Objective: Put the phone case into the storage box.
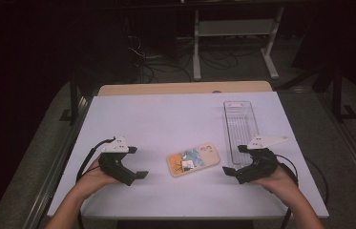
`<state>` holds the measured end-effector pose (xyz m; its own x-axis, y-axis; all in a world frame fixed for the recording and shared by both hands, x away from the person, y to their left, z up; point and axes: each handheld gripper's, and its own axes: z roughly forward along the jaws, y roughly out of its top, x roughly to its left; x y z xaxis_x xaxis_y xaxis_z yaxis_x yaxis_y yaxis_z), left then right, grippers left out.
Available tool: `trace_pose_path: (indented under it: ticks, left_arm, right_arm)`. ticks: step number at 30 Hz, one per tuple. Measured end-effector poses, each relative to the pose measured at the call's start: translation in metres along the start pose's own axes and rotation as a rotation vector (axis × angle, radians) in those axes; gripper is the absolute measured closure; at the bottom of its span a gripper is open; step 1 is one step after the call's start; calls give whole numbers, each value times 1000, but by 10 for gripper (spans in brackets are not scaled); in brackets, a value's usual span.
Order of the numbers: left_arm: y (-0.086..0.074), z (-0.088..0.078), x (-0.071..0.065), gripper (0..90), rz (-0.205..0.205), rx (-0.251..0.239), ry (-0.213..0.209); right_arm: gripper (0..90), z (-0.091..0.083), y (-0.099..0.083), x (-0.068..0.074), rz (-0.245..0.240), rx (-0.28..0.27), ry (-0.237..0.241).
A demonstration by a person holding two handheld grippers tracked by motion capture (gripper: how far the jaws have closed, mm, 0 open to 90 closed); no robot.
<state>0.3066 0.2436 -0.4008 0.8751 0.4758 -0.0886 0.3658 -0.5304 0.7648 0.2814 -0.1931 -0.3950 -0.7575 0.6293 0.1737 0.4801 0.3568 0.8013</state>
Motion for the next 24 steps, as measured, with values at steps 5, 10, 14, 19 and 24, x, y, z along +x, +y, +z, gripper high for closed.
trace_pose_path:
  ticks: [5,10,14,19,24]
  left_arm:
    - [6,3,0,0,10,1,0]
    - [12,5,1,0,23,4,-8]
    - [18,7,0,1,19,-3,-19]
    - [27,10,0,1,25,-9,-30]
    - [39,14,-2,29,37,-28,-51]
  right_arm:
    - [9,0,0,0,-2,0,1]
    - [9,0,0,0,-1,-3,0]
    - [9,0,0,0,-1,-4,2]
    - [9,0,1,0,1,-4,0]
    - [9,0,1,0,1,-5,0]
